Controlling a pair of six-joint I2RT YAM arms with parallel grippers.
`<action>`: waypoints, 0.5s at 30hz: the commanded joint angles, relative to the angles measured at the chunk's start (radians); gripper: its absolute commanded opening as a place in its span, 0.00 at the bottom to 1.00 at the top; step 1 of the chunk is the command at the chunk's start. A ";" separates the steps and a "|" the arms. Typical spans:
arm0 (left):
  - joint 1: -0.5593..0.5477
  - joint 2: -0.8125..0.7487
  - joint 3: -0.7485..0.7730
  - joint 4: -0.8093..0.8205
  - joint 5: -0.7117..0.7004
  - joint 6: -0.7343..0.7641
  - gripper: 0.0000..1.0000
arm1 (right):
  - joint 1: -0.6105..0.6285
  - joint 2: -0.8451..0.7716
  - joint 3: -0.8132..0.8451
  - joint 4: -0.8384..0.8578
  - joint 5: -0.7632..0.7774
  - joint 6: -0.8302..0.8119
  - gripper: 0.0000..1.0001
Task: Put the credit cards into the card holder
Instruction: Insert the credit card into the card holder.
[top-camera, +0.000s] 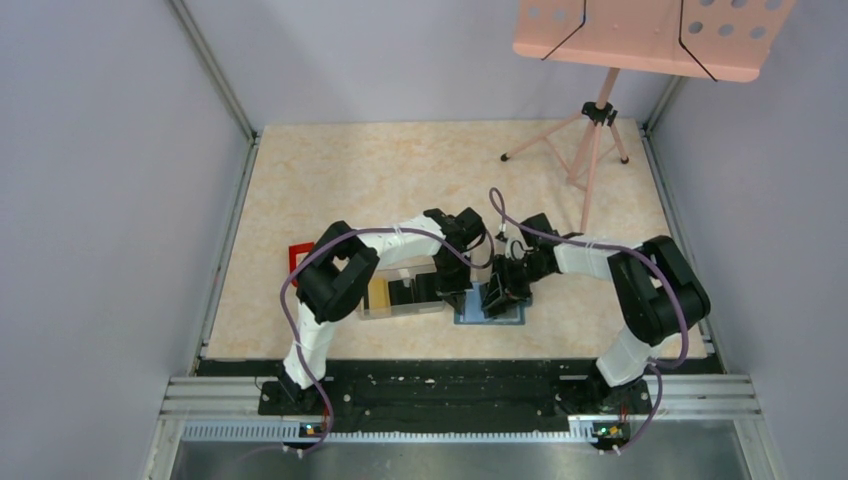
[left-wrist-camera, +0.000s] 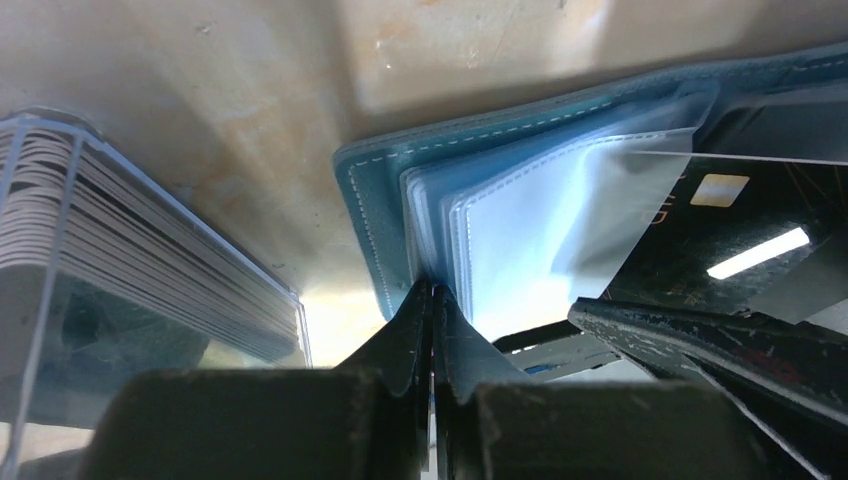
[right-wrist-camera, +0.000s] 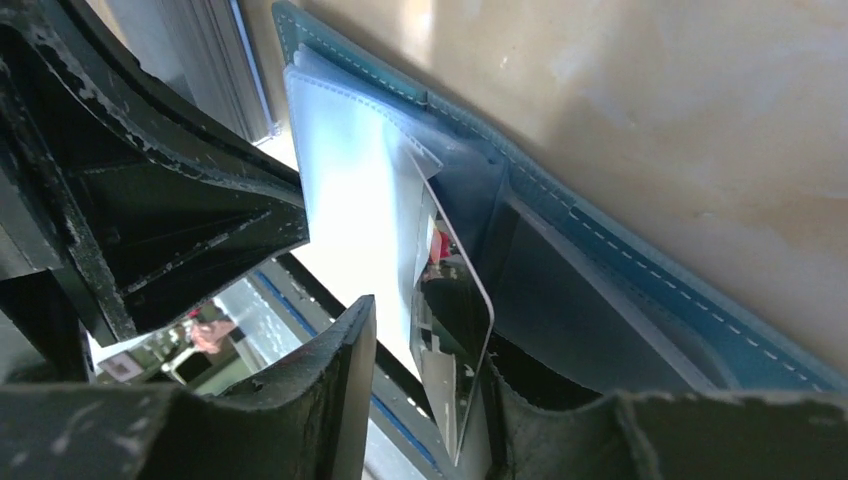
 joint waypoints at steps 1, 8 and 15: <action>-0.012 0.033 0.016 0.022 -0.019 0.014 0.01 | 0.027 0.024 -0.040 0.187 -0.124 0.097 0.31; -0.013 0.036 0.020 0.026 -0.015 0.014 0.01 | 0.028 0.010 -0.069 0.264 -0.162 0.170 0.11; -0.012 0.017 0.018 -0.006 -0.057 0.017 0.02 | 0.027 -0.040 0.000 0.026 0.010 0.050 0.43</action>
